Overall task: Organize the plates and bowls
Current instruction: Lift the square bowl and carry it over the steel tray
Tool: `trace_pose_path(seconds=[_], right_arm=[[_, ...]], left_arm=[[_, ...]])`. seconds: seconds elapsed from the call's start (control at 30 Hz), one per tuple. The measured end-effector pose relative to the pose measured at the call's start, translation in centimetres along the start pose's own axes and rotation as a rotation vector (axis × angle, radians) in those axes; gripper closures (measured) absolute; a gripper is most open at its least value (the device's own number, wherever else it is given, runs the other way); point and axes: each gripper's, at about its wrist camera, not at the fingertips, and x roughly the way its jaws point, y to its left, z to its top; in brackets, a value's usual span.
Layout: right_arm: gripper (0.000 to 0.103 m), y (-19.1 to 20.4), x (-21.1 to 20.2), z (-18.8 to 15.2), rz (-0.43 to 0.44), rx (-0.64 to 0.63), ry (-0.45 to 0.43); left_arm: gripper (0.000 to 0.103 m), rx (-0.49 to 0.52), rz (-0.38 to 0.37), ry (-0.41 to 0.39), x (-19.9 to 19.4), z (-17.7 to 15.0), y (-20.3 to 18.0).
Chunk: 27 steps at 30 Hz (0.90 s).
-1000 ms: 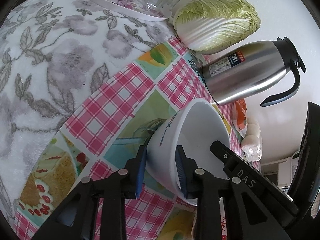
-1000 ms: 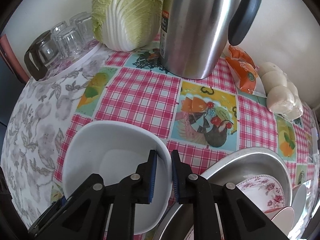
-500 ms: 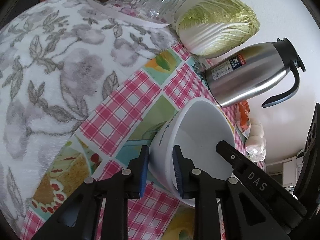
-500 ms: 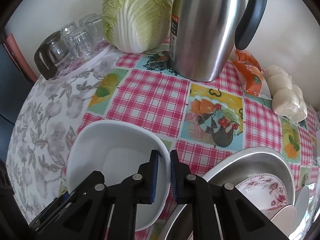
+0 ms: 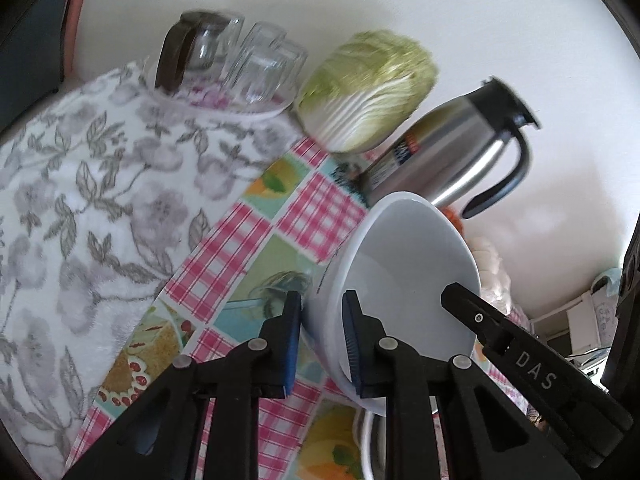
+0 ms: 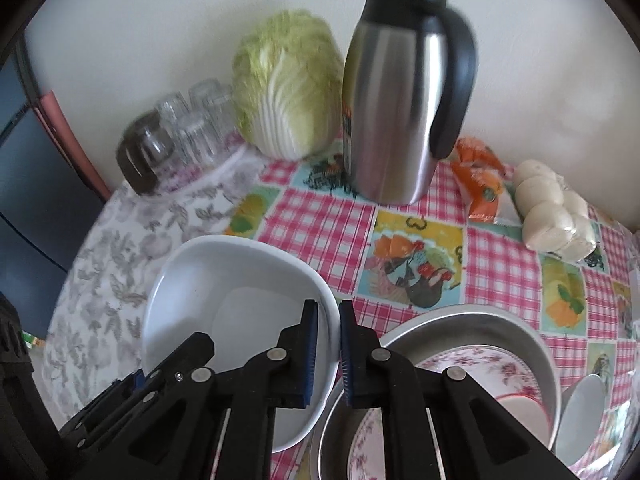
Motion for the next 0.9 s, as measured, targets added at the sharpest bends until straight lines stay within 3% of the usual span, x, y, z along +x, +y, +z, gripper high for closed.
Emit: trace_pose_path(seconds=[0.43,0.9], right_arm=[[0.091,-2.0,-7.9,-1.4,0.030,0.002,-0.109],[0.091,-6.8,-11.2,-4.5,0.097,0.119,-0.154]], left_arm=[[0.082,0.056,-0.039,-0.076,-4.2,-2.6,-4.0],[0.082,0.182,-0.003,-0.120,-5.8,-4.8,-8.9]])
